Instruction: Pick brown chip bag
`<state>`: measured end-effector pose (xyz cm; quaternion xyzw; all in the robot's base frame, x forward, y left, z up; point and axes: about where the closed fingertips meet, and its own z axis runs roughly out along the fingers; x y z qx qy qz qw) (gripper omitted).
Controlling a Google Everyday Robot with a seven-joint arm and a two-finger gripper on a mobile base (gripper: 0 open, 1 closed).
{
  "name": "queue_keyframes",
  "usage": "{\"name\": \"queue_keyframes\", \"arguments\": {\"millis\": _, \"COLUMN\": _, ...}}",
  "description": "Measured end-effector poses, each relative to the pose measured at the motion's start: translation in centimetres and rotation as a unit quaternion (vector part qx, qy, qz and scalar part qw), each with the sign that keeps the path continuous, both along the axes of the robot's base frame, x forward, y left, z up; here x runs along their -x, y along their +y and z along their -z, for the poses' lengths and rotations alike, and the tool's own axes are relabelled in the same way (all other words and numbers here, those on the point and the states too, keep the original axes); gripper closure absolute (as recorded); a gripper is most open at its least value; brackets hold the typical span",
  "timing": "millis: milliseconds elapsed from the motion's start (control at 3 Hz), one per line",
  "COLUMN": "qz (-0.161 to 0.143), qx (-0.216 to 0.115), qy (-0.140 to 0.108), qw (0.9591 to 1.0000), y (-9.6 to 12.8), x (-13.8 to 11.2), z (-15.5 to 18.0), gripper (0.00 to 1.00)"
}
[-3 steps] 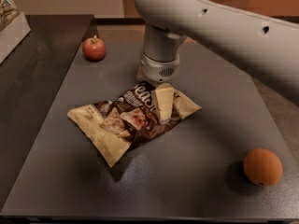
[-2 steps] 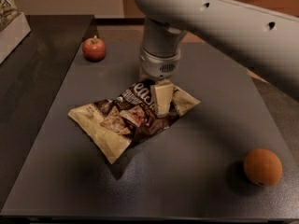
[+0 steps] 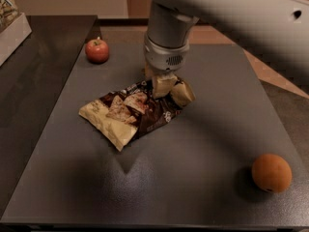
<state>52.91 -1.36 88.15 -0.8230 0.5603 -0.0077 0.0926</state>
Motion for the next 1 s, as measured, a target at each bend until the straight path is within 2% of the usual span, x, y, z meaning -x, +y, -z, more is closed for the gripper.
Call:
{"name": "queue_keyframes", "arguments": {"millis": 333, "qz": 0.003, "qx": -0.011, "qy": -0.013, "qw": 0.9998, "y": -0.1, "x": -0.3, "z": -1.8, "gripper": 1.0}}
{"name": "queue_keyframes", "arguments": {"millis": 667, "qz": 0.01, "qx": -0.037, "qy": -0.032, "qw": 0.9988, "y": -0.4, "x": -0.8, "z": -4.8, "gripper": 1.0}}
{"name": "queue_keyframes", "arguments": {"millis": 1000, "qz": 0.009, "qx": -0.071, "qy": -0.06, "qw": 0.9956, "y": -0.5, "x": -0.9, "z": -8.8, "gripper": 1.0}}
